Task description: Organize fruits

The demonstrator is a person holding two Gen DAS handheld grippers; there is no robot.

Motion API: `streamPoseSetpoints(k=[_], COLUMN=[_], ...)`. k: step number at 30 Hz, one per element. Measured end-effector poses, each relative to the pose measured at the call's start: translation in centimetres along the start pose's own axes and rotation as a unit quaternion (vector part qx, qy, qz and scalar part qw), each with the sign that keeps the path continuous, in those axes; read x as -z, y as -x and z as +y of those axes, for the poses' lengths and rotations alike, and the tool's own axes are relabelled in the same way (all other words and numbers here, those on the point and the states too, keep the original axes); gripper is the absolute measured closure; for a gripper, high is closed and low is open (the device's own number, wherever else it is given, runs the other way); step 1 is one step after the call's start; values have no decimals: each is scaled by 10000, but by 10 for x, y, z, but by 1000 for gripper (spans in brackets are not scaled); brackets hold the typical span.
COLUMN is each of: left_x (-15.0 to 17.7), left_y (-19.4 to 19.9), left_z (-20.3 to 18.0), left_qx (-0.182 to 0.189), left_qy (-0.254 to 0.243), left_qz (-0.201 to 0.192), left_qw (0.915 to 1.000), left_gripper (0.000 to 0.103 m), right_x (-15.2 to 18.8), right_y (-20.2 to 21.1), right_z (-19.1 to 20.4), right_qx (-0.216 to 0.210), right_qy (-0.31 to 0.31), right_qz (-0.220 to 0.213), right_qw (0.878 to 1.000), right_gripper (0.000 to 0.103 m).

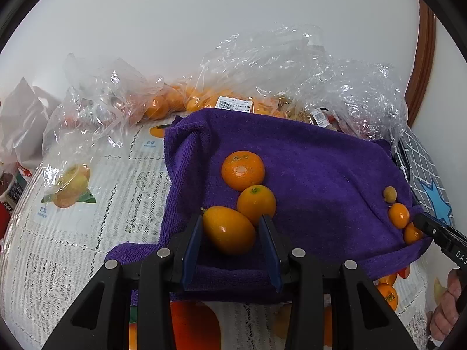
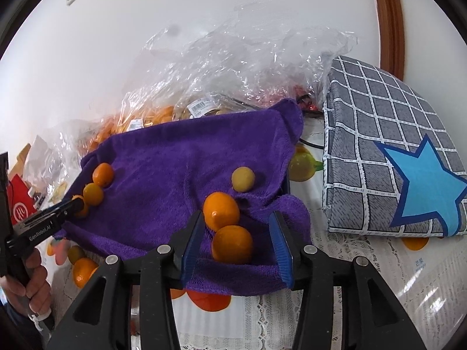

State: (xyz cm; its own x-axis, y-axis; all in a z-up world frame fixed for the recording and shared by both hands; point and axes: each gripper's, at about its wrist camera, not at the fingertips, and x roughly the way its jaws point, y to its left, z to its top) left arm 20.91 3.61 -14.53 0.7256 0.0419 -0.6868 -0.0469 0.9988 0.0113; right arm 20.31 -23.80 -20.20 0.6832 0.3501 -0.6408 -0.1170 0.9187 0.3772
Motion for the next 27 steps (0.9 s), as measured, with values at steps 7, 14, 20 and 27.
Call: streamPoseSetpoints(k=[7, 14, 20, 27], left_x=[1, 6, 9, 13], left_y=[3, 21, 32, 43], left_z=[9, 27, 41, 37], left_qx=[321, 555, 558, 431], left_qy=[203, 694, 1008, 848], left_qz=[-90, -513, -709, -946], left_qw=[9992, 9947, 9908, 9910], left_gripper=[65, 65, 66, 66], right_x=[1, 7, 22, 56], right_y=[10, 22, 48, 55], right_z=[4, 11, 28, 70], right_qx=[62, 250, 72, -336], right_qy=[77, 147, -60, 343], right_qz=[-239, -479, -427, 94], right_qw=[9997, 9984, 9990, 9988], right_gripper=[57, 57, 59, 59])
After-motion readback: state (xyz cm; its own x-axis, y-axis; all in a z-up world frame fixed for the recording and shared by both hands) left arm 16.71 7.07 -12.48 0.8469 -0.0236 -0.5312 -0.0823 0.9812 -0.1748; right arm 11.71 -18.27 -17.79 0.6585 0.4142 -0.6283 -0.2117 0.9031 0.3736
